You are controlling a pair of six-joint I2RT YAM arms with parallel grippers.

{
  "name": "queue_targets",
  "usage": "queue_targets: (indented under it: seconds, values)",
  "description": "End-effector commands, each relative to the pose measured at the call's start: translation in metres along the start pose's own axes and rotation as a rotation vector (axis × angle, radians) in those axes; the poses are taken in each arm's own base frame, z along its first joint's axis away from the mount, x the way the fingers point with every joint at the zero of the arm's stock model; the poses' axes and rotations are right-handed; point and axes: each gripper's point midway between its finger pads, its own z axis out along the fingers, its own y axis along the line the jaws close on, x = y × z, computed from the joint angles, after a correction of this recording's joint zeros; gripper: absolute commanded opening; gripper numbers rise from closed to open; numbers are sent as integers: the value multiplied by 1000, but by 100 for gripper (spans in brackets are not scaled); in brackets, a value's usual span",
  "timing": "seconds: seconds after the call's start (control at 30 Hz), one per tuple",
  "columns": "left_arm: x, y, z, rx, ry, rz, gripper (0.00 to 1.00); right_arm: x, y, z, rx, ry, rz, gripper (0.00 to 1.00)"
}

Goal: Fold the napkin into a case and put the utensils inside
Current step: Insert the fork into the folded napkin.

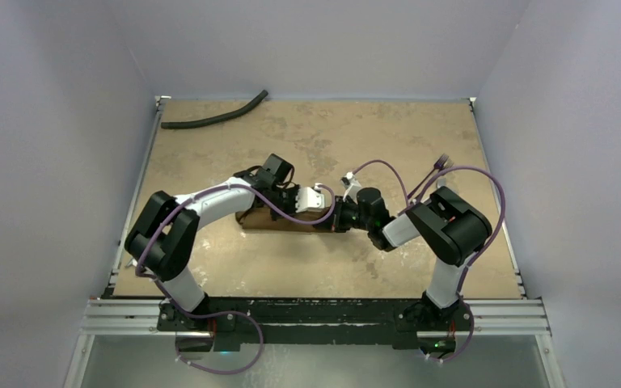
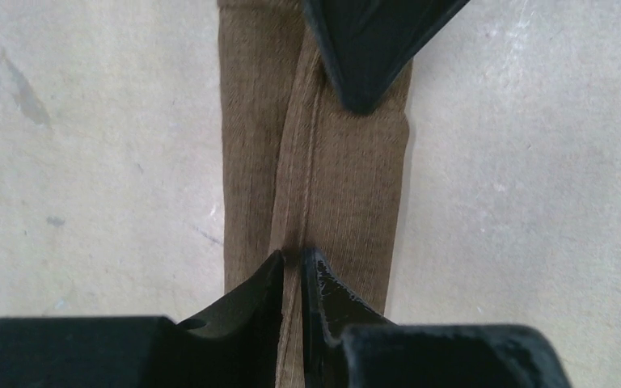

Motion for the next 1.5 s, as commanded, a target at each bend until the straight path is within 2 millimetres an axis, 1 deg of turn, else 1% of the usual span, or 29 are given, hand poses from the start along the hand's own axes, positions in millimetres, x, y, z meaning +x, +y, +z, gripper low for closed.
queue_targets:
  seconds: [0.0,0.07,0.2,0.27,0.33,0.37,0.43,0.47,0.5,0.53,0.57,0.6,0.73,0.83,0.9,0.93,1.07,1.2,1.27,1.37,1.47]
  values:
    - [-19,-4,10,58,-47,6,15,-1,-10,3,54,18,23,0]
    - [-18,0,16,54,-38,12,16,-3,-9,2,59,18,24,0]
    - [0,5,29,38,24,35,16,-7,-4,-1,62,23,18,0]
    - [9,5,34,26,44,43,14,-9,2,-4,51,24,10,0]
    - [18,3,39,29,69,30,9,-17,11,-9,49,12,-5,0]
    - [21,2,41,34,76,19,7,-23,15,-13,59,0,-12,4]
    - [28,1,42,43,77,-16,4,-38,22,-24,94,-37,-25,22]
    - [30,0,41,47,75,-36,4,-43,22,-30,121,-52,-21,32]
    - [33,-1,41,50,77,-48,3,-45,23,-37,143,-63,-15,45]
    - [36,-3,41,54,80,-57,3,-46,22,-44,170,-71,-4,64]
    - [40,-5,41,58,83,-66,2,-46,21,-50,192,-80,12,76]
    - [43,-8,42,64,88,-73,2,-43,18,-55,215,-83,29,83]
    - [52,-17,43,78,98,-99,1,-20,-1,-65,282,-59,127,85]
    - [55,-18,44,75,99,-113,0,-5,-6,-63,278,-13,171,85]
    - [57,-17,45,73,102,-129,0,-2,-8,-59,284,9,180,85]
    - [58,-16,45,72,102,-138,0,2,-15,-58,315,31,196,85]
    - [61,-16,47,75,93,-162,0,-5,-25,-51,372,16,218,85]
    - [65,-16,51,90,93,-208,0,-12,-30,-34,390,4,251,84]
    - [68,-14,51,105,94,-237,0,-12,-31,-24,412,17,242,83]
    - [75,-10,50,104,91,-261,0,-6,-34,-11,471,44,208,80]
    - [79,-11,50,107,98,-274,0,-2,-40,-7,527,51,183,77]
